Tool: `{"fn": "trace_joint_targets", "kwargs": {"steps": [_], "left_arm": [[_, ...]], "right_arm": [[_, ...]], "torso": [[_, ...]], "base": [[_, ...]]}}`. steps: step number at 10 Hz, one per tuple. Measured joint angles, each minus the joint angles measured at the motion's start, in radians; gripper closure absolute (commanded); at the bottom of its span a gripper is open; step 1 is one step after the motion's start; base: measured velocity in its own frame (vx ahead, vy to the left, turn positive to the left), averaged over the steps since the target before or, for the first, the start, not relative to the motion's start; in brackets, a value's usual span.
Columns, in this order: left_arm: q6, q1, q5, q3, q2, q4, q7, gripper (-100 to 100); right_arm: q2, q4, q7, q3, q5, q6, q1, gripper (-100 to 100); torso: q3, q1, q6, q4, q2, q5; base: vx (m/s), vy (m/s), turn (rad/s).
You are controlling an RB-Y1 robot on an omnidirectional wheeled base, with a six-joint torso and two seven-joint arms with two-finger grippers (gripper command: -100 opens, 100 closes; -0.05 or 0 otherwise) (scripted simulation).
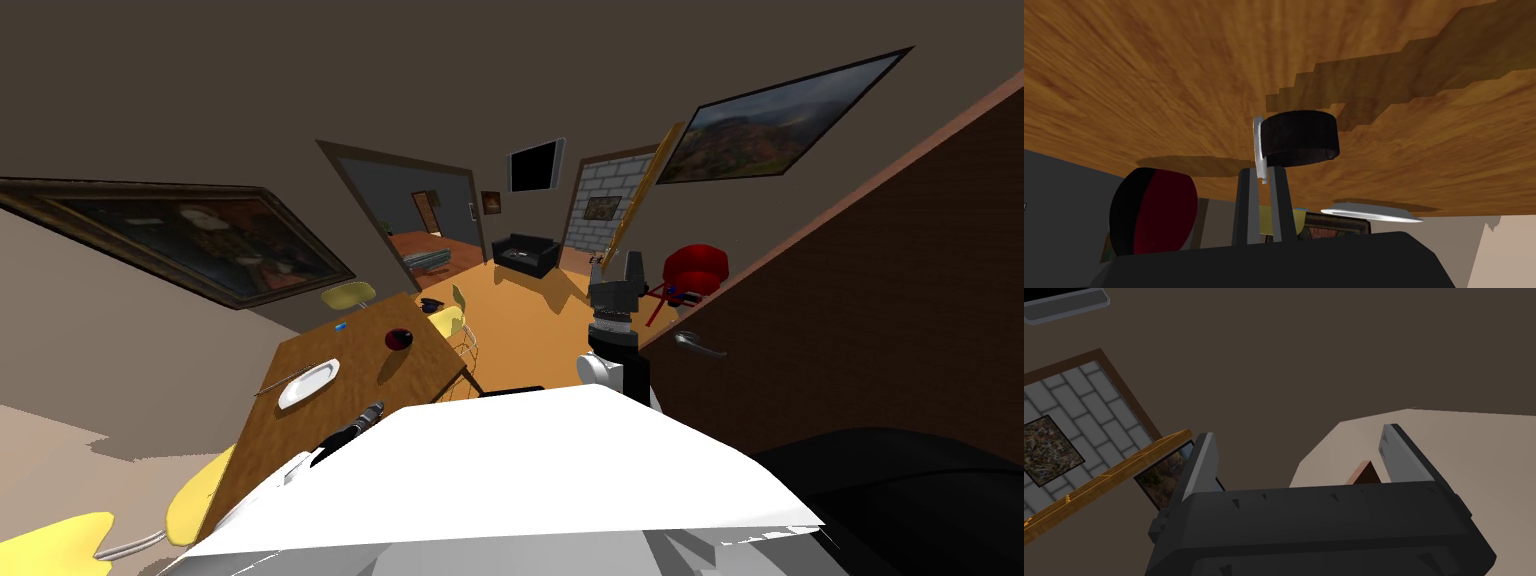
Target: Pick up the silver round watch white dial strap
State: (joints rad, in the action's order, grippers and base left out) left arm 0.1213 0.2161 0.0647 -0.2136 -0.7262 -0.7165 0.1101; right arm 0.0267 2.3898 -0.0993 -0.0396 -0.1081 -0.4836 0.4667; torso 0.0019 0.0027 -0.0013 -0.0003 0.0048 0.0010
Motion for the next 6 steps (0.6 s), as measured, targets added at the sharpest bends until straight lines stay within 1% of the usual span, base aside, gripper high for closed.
{"fn": "trace_joint_targets", "kwargs": {"steps": [1,4,6], "left_arm": [[-0.026,0.011,0.003,0.006,0.003,-0.031,0.000,100],[-0.075,0.029,0.009,0.017,0.008,-0.097,0.002,100],[-0.131,0.049,0.015,0.026,0.012,-0.163,0.000,100]], "right_arm": [[0.000,0.000,0.000,0.000,0.000,0.000,0.000,0],[0.000,0.000,0.000,0.000,0.000,0.000,0.000,0],[0.000,0.000,0.000,0.000,0.000,0.000,0.000,0]], "torso": [[0.000,0.000,0.000,0.000,0.000,0.000],[-0.001,-0.001,0.000,0.000,-0.001,0.000],[0.000,0.000,-0.001,0.000,0.000,0.000]], "base": [[-0.035,0.022,-0.004],[-0.034,0.022,-0.011],[-0.052,0.031,-0.012]]}}
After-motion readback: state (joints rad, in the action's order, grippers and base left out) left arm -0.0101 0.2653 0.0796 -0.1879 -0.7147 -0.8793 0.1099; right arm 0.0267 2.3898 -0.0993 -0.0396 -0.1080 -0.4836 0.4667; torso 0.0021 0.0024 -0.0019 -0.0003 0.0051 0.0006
